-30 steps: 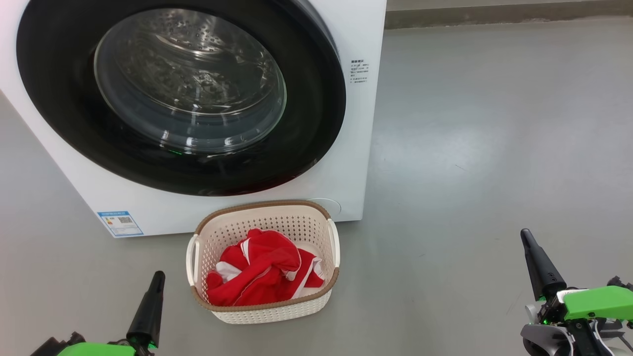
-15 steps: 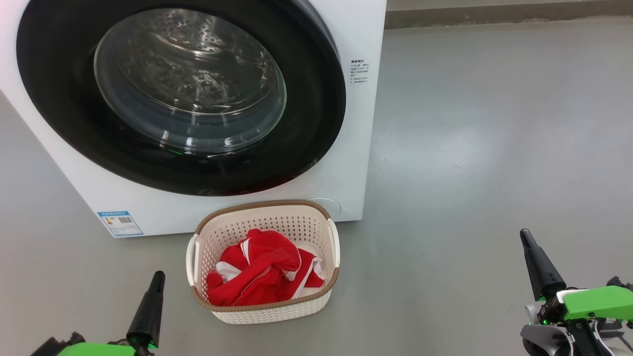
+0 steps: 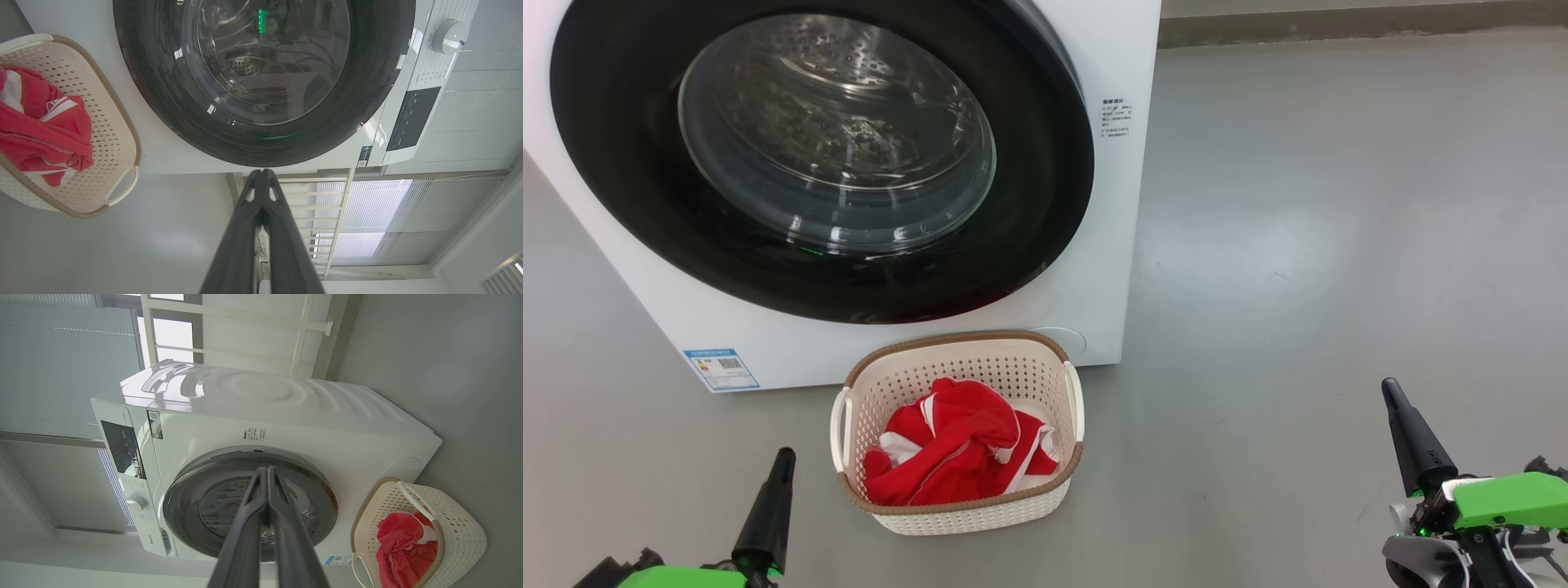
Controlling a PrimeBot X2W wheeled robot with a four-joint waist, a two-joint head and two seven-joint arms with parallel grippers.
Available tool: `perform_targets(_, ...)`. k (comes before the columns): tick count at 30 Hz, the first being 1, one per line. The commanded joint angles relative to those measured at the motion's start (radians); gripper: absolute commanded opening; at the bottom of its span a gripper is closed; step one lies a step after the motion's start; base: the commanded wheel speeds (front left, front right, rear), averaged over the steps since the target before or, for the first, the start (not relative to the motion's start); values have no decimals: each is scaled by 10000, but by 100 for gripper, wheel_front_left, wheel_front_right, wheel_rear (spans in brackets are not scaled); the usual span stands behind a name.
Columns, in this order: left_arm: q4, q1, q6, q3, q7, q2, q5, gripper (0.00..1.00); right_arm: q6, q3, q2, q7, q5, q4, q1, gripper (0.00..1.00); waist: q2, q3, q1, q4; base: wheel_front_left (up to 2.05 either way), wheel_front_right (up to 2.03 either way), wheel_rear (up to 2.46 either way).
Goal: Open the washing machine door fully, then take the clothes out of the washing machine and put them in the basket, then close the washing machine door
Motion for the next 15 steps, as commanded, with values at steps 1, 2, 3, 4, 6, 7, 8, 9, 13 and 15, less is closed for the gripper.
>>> perform_targets(1, -205, -392, -71, 348, 76, 171, -71, 0, -6, 132, -66, 44, -71, -246, -420, 0, 0, 0, 0, 0, 0, 0, 0)
perform_targets(2, -205, -392, -71, 348, 76, 171, -71, 0, -6, 131, -65, 45, -72, -245, -420, 0, 0, 0, 0, 0, 0, 0, 0)
perform_targets(3, -205, -392, -71, 348, 76, 171, -71, 0, -6, 130, -65, 45, -73, -245, -420, 0, 0, 0, 0, 0, 0, 0, 0)
perform_targets(4, -205, -392, -71, 348, 76, 171, -71, 0, -6, 129, -64, 46, -73, -245, -421, 0, 0, 0, 0, 0, 0, 0, 0)
perform_targets(6, -206, -392, -71, 348, 76, 171, -71, 0, -6, 128, -63, 47, -74, -245, -421, 0, 0, 0, 0, 0, 0, 0, 0)
perform_targets(7, -206, -392, -71, 348, 76, 171, -71, 0, -6, 127, -63, 47, -75, -245, -421, 0, 0, 0, 0, 0, 0, 0, 0)
perform_targets(8, -206, -392, -71, 348, 76, 171, -71, 0, -6, 127, -62, 48, -76, -245, -421, 0, 0, 0, 0, 0, 0, 0, 0)
perform_targets(9, -206, -392, -71, 348, 76, 171, -71, 0, -6, 126, -62, 48, -76, -245, -421, 0, 0, 0, 0, 0, 0, 0, 0)
perform_targets(13, -206, -392, -71, 348, 76, 171, -71, 0, -6, 123, -60, 51, -78, -245, -421, 0, 0, 0, 0, 0, 0, 0, 0)
perform_targets(15, -206, -392, -71, 348, 76, 171, -71, 0, -6, 122, -59, 51, -79, -245, -421, 0, 0, 0, 0, 0, 0, 0, 0)
